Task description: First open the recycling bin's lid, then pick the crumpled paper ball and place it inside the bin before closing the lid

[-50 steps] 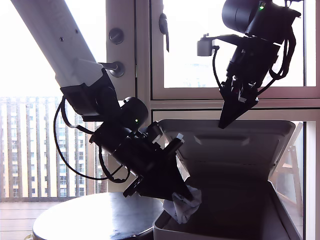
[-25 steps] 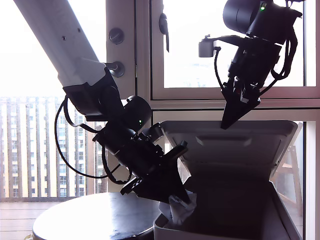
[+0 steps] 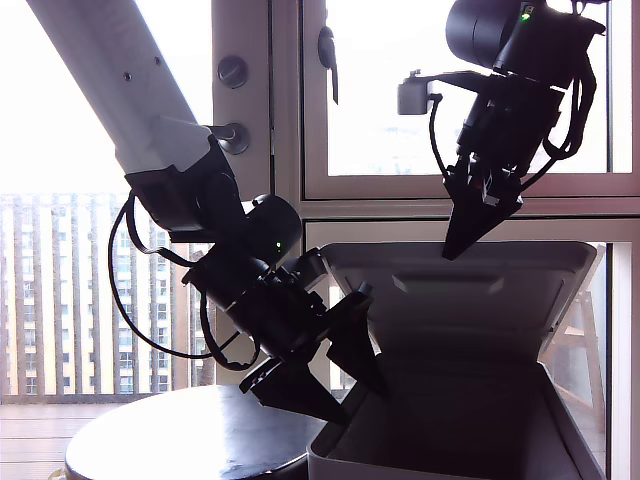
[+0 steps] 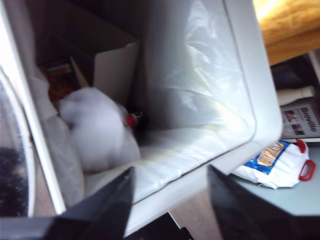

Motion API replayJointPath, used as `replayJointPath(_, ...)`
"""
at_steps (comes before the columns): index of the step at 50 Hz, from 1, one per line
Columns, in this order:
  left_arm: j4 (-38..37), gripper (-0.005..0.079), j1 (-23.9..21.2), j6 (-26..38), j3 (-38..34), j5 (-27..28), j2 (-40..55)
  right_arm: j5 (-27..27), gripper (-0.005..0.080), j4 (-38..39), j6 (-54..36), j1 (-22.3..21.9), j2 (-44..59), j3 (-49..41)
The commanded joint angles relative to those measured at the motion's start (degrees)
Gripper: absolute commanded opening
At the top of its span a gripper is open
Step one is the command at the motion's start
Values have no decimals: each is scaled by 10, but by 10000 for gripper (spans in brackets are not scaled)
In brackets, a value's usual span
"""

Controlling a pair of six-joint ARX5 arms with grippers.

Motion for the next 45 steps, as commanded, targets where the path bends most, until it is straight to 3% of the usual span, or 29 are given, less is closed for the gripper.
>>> replayJointPath(1,-12,688,-14,26,-6,5,2,-2,-12,22,2,2,-2,17)
replayJointPath(17,-121,678,30,93,-6,6,1,-2,-12,22,1,2,-2,16)
replayJointPath(29,-175,535,82,105,-6,6,-2,-2,-12,22,1,2,-2,17)
replayJointPath(35,-206,343,108,135,-6,6,-9,-2,-12,19,1,2,-2,17)
replayJointPath(41,-234,-29,130,163,-6,10,-20,-2,-12,4,1,2,-2,17)
replayJointPath(45,-240,-24,142,181,-6,9,-32,-3,-12,-17,1,2,-2,16)
